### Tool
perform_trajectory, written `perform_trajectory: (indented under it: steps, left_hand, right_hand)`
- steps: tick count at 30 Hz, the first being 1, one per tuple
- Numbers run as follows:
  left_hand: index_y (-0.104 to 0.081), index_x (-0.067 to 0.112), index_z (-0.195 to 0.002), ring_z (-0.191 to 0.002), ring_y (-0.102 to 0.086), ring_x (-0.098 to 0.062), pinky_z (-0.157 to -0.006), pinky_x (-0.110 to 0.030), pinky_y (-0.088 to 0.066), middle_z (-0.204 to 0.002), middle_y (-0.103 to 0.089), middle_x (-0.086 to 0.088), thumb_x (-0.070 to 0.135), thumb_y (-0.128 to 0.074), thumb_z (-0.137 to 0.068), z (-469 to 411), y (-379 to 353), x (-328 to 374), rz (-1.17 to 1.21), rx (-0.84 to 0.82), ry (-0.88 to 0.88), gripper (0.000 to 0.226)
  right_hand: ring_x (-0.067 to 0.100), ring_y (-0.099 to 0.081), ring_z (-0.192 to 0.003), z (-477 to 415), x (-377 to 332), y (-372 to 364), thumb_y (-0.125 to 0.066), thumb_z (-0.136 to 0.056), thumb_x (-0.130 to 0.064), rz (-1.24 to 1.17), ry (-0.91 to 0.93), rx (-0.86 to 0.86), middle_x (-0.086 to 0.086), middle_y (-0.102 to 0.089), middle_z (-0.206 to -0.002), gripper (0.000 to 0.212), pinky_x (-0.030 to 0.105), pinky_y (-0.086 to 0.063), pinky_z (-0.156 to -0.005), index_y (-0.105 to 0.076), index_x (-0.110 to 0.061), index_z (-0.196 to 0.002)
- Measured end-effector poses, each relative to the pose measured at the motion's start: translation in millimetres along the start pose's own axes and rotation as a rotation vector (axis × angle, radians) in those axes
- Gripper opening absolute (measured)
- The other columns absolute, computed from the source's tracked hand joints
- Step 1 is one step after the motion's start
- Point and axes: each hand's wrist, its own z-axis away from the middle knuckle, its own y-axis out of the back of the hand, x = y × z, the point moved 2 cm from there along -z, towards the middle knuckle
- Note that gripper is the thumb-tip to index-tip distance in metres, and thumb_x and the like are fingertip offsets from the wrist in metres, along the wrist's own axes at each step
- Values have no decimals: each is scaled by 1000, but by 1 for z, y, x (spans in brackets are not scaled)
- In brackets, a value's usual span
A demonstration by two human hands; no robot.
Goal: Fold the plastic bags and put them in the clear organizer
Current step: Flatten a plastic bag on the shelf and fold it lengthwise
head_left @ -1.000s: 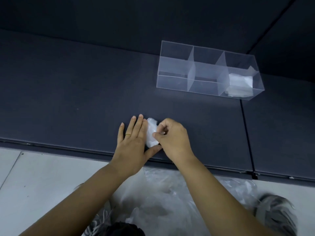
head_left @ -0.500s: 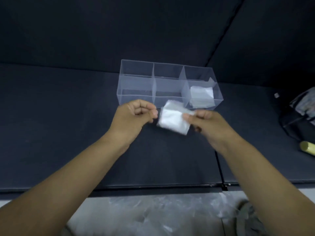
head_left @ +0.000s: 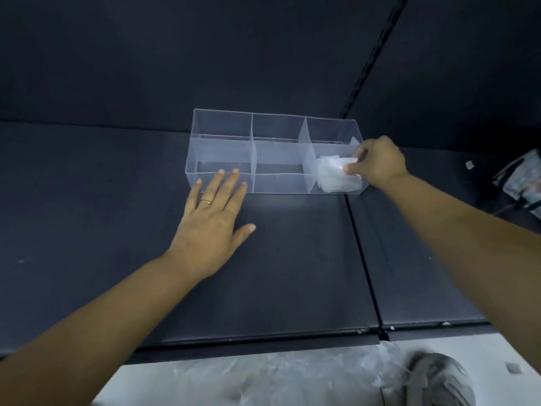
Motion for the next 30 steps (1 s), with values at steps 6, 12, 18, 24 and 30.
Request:
perform_trajectory:
  steps: [6, 12, 18, 24, 30]
  left_hand:
    - [-30, 14, -149, -147, -8, -19, -119, -43, -3, -158, -19, -2, 66, -13, -90, 70, -19, 13, 77, -47, -6, 80]
    - [-30, 12, -149, -146, -18, -24, -118, -50, -14, -157, -25, -6, 66, -3, -91, 141, -34, -5, 81, -112, 79, 83]
    - [-22, 14, -151, -147, -12, -22, -119, -47, -9, -159, -19, -4, 60, -14, -94, 159, -40, -18, 12, -81, 49, 73]
    - [-14, 17, -153, -148, -5, -20, -120, -45, 0, -161, -12, -3, 63, -9, -94, 159, -43, -20, 30, -88, 49, 75]
    - [-18, 24, -152, -147, 7, -7, -118, -33, 13, -161, -5, 7, 70, -4, -86, 154, -33, -25, 311, -123, 95, 81]
  right_hand:
    - [20, -52, -92, 22, 1, 14, -81, -73, -22, -189, 40, 166, 9, -43, -113, 42, 34, -47, -90, -55, -8, -104]
    - [7, -51, -76, 167, -18, -11, -68, -85, -30, -504, 181, 221, 2, -55, -89, 19, 21, -46, -73, -56, -17, -89]
    - [0, -53, -81, 349, -29, -106, -57, -81, -58, -419, 184, -269, -14, -59, -90, 32, 18, -44, -75, -62, -29, -93]
    - [15, -47, -113, 374, -36, -152, -63, -84, -48, 3, 261, -431, -5, -56, -119, 35, 26, -33, -96, -65, -19, -105]
    - [-1, -40, -53, 336, -71, -79, -69, -84, -36, -657, 204, -408, -14, -44, -56, 36, 11, -33, -52, -49, -19, -59]
